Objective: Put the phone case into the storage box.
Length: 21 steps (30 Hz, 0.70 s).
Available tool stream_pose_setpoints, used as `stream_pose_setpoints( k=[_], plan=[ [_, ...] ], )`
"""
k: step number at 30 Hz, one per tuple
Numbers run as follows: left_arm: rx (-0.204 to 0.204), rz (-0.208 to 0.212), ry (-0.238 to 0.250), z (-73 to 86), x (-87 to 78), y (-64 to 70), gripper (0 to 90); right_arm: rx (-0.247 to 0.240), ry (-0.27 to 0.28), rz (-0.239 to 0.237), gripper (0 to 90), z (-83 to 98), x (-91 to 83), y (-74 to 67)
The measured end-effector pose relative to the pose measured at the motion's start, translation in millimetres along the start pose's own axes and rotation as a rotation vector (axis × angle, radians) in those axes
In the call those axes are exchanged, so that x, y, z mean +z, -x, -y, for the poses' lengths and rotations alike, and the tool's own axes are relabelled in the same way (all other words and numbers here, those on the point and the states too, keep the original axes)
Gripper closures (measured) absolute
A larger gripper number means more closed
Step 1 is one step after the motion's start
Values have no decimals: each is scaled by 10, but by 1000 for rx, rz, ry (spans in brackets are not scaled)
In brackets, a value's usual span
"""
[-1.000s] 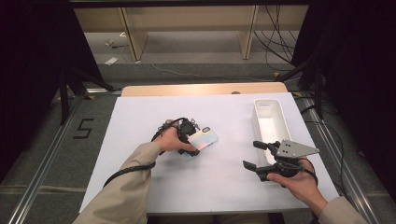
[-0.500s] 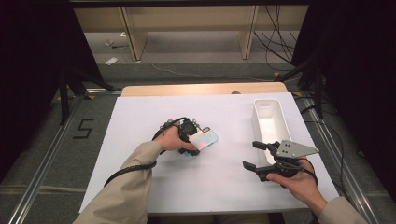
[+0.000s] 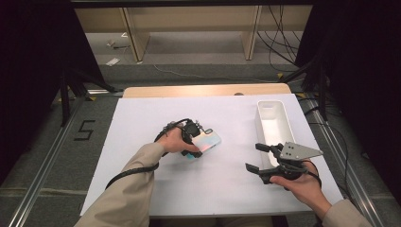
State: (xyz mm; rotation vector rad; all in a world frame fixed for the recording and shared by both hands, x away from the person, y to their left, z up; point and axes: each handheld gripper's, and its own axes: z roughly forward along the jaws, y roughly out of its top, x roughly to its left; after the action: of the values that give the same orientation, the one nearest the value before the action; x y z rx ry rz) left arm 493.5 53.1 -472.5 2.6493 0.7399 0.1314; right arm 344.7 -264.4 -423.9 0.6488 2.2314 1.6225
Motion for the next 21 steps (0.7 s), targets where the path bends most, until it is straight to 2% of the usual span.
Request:
stream_pose_setpoints(
  k=[21],
  plan=[
    [-17, -6, 9, 17, -8, 14, 168, -4, 3, 2, 208, -1, 0, -2]
  ],
)
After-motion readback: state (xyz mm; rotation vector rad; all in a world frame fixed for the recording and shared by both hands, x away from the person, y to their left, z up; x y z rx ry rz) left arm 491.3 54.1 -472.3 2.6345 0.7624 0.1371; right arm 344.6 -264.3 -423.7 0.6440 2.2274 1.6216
